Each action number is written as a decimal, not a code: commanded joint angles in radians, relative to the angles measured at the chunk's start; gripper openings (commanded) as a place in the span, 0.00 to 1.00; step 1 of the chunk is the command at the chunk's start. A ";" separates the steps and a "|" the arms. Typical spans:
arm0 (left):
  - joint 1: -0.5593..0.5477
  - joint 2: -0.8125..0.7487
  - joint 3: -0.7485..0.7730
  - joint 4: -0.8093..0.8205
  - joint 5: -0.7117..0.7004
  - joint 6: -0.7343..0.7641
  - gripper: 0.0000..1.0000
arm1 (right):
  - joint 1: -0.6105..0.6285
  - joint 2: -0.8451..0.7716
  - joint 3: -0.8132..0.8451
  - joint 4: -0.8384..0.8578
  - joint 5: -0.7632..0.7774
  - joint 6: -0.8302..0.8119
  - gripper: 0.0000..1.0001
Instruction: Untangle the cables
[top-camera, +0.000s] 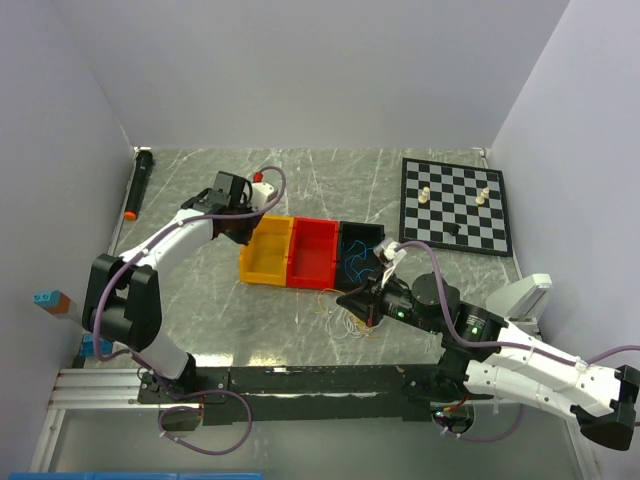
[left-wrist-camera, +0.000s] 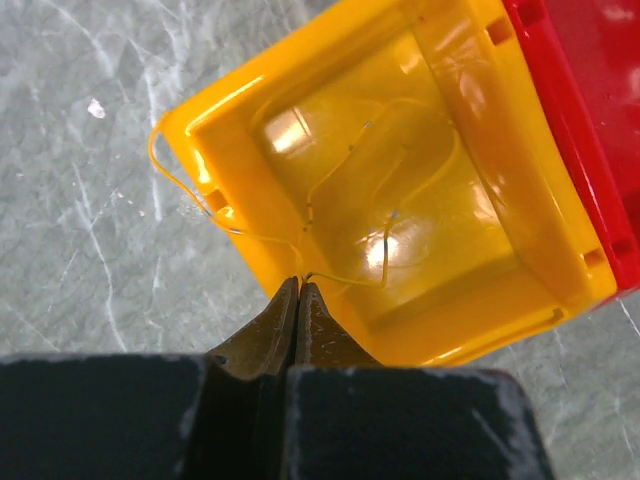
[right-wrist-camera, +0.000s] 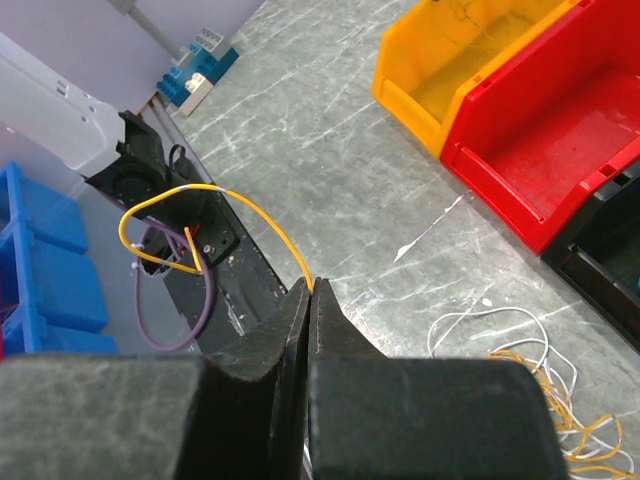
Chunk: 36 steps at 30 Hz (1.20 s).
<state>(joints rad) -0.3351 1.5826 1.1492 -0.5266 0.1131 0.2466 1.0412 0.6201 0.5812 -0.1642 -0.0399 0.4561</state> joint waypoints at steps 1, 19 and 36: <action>0.004 0.008 0.006 0.016 -0.029 -0.049 0.01 | 0.006 0.006 -0.007 0.038 0.017 0.013 0.00; -0.024 -0.337 0.165 -0.265 0.572 0.304 0.97 | 0.005 0.222 0.111 -0.021 0.144 -0.011 0.00; -0.223 -0.236 0.172 -0.444 0.708 0.433 0.97 | 0.005 0.477 0.240 0.158 0.118 -0.066 0.00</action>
<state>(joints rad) -0.5434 1.3312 1.3060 -0.9585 0.7502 0.6353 1.0412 1.0924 0.7696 -0.0914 0.0811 0.4088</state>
